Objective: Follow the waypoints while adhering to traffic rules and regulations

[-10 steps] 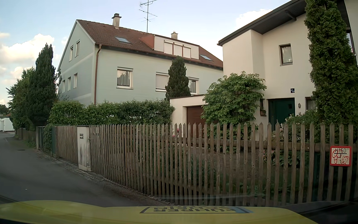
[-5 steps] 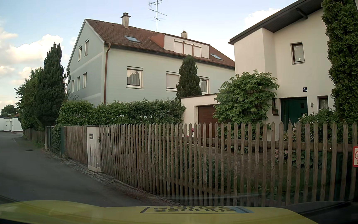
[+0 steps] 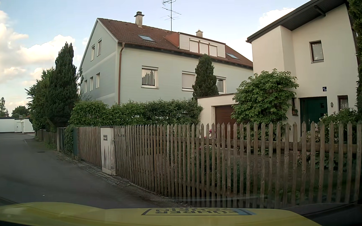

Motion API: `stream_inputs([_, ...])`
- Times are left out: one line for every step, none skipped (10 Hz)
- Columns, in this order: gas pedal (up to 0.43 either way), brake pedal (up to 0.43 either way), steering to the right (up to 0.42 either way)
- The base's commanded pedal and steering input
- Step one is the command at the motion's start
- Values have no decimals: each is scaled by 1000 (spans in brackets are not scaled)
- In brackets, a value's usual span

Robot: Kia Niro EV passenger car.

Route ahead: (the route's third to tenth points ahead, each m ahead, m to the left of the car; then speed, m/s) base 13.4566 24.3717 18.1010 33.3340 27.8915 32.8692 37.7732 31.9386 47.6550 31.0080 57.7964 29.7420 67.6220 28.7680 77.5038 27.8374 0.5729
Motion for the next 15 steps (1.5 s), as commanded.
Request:
stream_inputs([0, 24, -817])
stream_inputs([0, 24, -818])
stream_inputs([0, 24, -817])
stream_inputs([0, 24, -816])
stream_inputs([0, 24, -816])
stream_inputs([0, 24, -816])
stream_inputs([0, 24, -814])
stream_inputs([0, 30, -811])
stream_inputs([0, 24, -809])
stream_inputs([0, 24, -802])
stream_inputs([0, 24, -789])
stream_inputs([0, 24, -777])
stream_inputs([0, 24, -768])
stream_inputs([0, 18, -761])
stream_inputs([0, 24, -754])
